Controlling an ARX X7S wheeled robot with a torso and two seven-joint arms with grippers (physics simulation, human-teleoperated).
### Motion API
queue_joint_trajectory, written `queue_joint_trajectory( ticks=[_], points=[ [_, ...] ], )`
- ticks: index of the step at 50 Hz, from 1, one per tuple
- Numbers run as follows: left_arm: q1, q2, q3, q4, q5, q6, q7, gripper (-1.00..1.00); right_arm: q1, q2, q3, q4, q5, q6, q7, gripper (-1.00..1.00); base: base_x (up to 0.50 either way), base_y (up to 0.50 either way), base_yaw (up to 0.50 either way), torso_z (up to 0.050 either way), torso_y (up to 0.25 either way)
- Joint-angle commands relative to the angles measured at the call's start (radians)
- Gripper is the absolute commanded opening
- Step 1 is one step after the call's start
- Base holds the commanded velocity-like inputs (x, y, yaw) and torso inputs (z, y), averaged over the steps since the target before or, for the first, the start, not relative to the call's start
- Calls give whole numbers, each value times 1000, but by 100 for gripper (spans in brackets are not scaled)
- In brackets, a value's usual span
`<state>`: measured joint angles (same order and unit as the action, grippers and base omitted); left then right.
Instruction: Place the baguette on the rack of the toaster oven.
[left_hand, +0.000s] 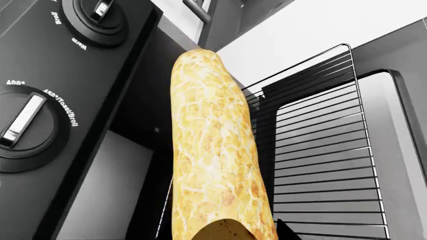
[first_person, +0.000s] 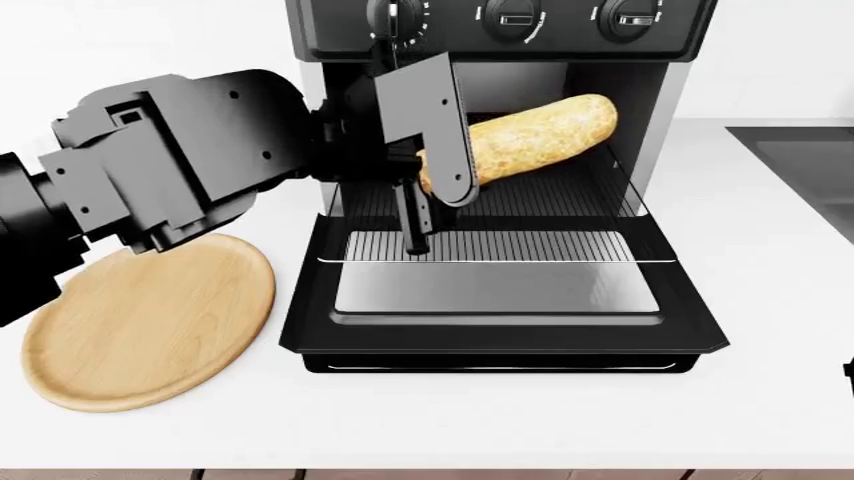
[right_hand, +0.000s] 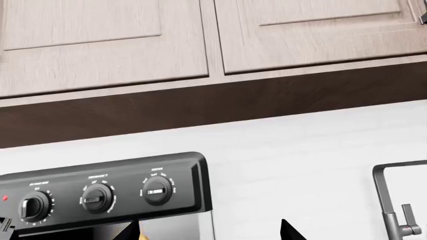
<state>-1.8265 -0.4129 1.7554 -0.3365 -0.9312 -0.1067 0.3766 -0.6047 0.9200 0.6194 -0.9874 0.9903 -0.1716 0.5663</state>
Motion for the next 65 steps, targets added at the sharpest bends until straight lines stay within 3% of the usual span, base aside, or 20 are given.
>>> queue_joint_trajectory(
  ticks=[1,28,29,37,58,65],
  points=[
    [5,1,-4,2,-14,-11,-3,-100,-11,-11,14,-2,4,0,-12,100,0,0,0,0,0],
    [16,5,-7,-4,-11,-24,0,-100,24,-9,-19,2,-7,15,-1,100,0,0,0,0,0],
    [15,6,-7,-5,-9,-26,-2,100,20,-11,-15,1,-6,14,-3,100,0,0,0,0,0],
    [-12,-14,-11,59,-9,-50,-36,100,-36,-28,63,-24,20,8,-23,100,0,0,0,0,0],
    [-14,-18,-24,70,2,-46,-51,100,-41,11,58,-56,8,-8,23,100,0,0,0,0,0],
    [-8,-18,-39,65,-1,-27,-48,100,-177,82,102,-59,-23,-125,73,100,0,0,0,0,0]
  ],
)
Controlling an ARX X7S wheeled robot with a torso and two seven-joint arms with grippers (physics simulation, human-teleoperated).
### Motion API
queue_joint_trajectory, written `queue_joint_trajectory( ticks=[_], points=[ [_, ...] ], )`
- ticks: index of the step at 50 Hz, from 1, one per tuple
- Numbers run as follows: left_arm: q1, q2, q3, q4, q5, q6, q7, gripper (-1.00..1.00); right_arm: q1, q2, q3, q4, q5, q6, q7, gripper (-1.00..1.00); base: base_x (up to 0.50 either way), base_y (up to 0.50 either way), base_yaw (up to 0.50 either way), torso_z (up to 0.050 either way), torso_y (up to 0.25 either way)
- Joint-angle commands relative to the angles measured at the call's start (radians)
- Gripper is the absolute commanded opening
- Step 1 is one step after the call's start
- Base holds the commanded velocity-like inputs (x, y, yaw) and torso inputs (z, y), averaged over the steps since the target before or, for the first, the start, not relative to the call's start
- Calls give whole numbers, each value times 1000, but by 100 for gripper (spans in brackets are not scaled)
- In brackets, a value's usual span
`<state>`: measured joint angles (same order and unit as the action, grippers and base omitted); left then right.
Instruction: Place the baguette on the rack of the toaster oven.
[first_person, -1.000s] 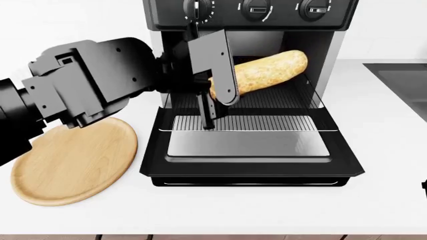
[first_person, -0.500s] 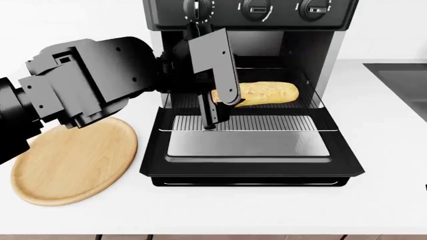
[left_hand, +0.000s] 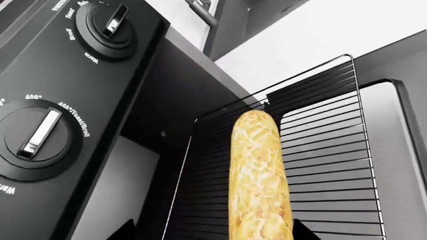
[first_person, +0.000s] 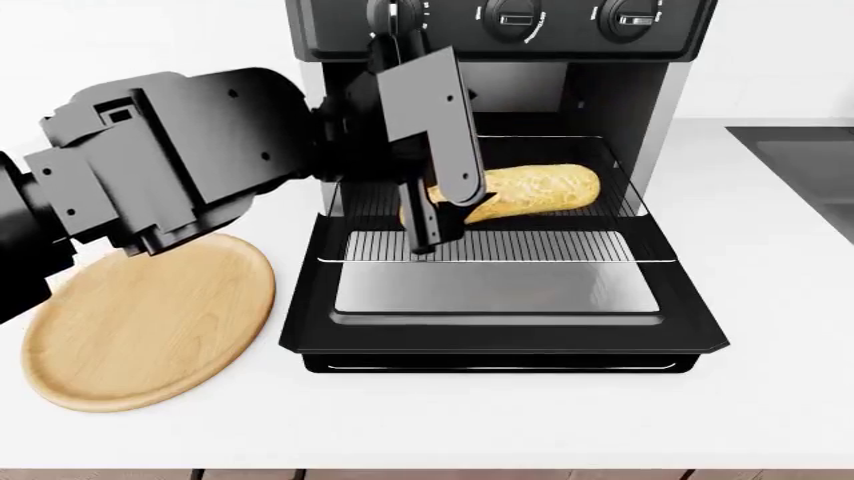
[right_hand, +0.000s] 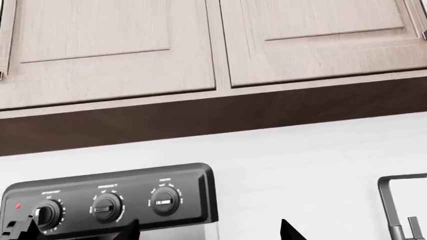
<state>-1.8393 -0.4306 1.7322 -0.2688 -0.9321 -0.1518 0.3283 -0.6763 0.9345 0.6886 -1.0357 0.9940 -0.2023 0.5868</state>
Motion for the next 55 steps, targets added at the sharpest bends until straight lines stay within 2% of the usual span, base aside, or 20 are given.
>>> queue_joint_trajectory(
  ticks=[1,36,44,47,55],
  points=[
    [5,-1,-18,2,2,23,0,100,-107,78,29,-11,-34,-100,61,100,0,0,0,0,0],
    [32,16,-111,-34,12,162,-2,100,-109,123,124,-11,15,-81,50,100,0,0,0,0,0],
    [36,20,-128,-41,26,203,5,100,-109,162,52,-11,-28,-121,88,100,0,0,0,0,0],
    [40,24,-136,-52,36,225,1,100,-109,220,-3,-11,-66,-151,153,100,0,0,0,0,0],
    [48,43,-182,-90,44,297,-10,100,-109,251,88,-11,-13,-121,157,100,0,0,0,0,0]
  ],
)
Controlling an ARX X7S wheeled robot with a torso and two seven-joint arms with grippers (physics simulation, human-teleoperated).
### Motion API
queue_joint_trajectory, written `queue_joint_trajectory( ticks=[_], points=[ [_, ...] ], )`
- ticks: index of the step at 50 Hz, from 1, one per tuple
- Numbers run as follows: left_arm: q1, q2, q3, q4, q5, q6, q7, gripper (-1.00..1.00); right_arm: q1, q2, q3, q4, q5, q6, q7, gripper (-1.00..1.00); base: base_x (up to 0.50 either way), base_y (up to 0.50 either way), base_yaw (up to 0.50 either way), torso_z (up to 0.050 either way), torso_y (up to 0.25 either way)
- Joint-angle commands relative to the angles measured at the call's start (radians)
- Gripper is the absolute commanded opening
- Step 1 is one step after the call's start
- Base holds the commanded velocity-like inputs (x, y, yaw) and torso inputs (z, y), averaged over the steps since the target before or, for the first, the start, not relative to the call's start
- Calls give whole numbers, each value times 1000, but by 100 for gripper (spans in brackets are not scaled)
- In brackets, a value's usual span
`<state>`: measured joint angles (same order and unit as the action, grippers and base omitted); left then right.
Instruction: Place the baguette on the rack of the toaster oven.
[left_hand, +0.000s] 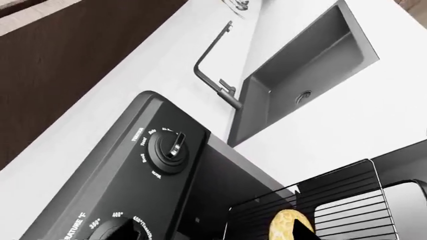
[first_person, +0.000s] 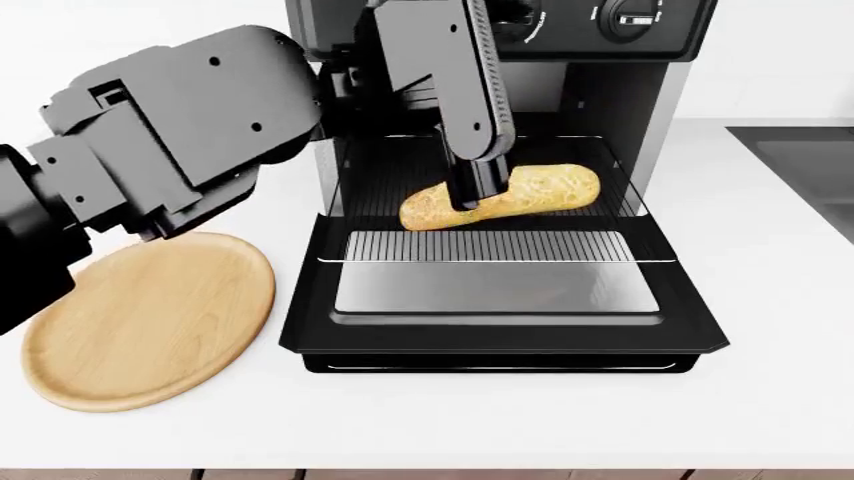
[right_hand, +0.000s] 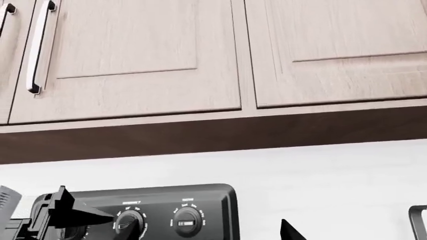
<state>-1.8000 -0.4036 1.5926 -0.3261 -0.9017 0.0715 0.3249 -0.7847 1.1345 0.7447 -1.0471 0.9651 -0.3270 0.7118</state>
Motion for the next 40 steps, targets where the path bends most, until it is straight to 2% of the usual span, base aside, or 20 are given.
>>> queue_joint_trajectory(
  ticks=[1,7,18,27,40],
  points=[
    [9,18,-51,-34,6,78,-6,100,0,58,37,0,15,8,38,100,0,0,0,0,0],
    [9,26,-74,-44,-4,94,-16,100,0,130,14,0,-9,-11,115,100,0,0,0,0,0],
    [9,44,-109,-75,-11,122,-29,100,0,135,29,0,0,0,115,100,0,0,0,0,0],
    [10,61,-131,-112,-10,136,-48,100,0,95,87,0,46,28,62,100,0,0,0,0,0],
    [3,96,-169,-184,-18,145,-86,100,0,161,82,0,27,21,131,100,0,0,0,0,0]
  ],
)
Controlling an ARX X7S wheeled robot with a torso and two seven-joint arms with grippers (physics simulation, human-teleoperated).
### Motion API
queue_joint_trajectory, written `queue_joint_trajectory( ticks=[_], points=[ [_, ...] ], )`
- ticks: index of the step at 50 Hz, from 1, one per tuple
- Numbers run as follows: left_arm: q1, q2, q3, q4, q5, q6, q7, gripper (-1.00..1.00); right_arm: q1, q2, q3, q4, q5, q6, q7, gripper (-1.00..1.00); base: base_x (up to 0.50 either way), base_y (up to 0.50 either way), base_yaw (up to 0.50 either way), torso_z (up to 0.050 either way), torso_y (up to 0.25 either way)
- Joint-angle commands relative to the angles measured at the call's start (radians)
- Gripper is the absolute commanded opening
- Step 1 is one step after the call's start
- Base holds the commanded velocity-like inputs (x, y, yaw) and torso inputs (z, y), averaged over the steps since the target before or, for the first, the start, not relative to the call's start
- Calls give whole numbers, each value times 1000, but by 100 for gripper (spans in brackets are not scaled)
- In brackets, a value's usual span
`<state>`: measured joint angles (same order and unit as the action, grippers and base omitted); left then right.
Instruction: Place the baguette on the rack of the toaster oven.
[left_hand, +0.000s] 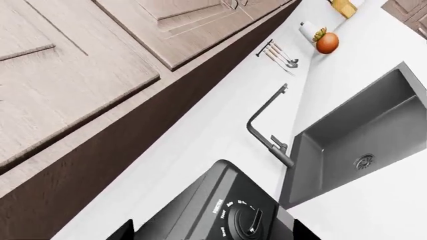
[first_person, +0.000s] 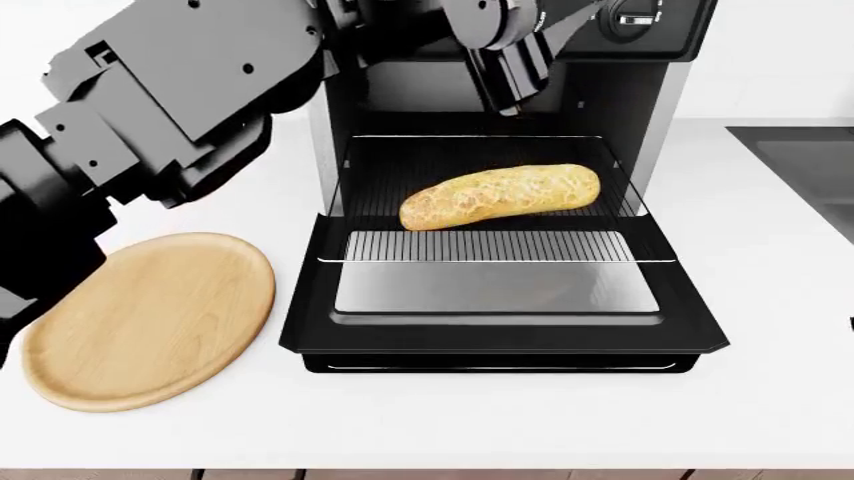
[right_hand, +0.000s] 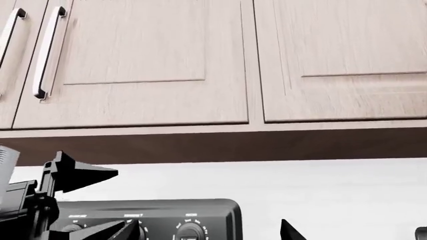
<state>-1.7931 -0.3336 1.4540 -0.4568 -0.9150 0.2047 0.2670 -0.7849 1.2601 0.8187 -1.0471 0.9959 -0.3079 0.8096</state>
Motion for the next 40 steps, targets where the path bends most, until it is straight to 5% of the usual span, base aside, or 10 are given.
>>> queue_joint_trajectory(
  ticks=[1,40],
  points=[
    [-5,28,-32,-57,-4,11,-29,100,0,35,11,0,-1,2,32,100,0,0,0,0,0],
    [-34,128,-159,-280,-76,17,-117,100,2,194,107,0,66,36,124,100,0,0,0,0,0]
  ],
)
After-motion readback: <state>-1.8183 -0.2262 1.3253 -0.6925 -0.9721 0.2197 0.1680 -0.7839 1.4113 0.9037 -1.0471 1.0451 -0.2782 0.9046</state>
